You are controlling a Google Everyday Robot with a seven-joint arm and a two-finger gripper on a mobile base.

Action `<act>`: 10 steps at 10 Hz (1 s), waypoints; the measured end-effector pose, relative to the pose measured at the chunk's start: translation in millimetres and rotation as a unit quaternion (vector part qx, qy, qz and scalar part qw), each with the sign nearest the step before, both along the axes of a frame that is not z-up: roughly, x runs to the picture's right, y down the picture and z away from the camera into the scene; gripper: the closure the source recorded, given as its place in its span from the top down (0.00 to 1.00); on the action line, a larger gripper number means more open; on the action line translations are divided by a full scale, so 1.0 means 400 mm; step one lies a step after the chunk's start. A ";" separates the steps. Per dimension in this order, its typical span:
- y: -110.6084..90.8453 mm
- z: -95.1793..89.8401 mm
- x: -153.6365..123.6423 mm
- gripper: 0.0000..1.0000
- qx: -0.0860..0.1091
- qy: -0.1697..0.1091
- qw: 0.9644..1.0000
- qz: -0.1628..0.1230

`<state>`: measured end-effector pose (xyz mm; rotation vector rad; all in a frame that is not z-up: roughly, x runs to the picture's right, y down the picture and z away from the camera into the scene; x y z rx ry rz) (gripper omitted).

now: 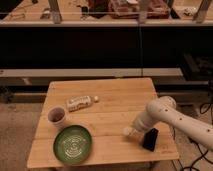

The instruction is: Wipe the white sponge on the table

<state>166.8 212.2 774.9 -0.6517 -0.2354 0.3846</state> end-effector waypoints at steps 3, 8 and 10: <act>-0.112 0.057 0.038 0.03 0.007 0.020 0.999 0.024; -0.194 0.243 0.041 0.03 0.022 0.023 0.999 0.032; -0.204 0.253 -0.034 0.03 0.026 0.005 1.000 -0.004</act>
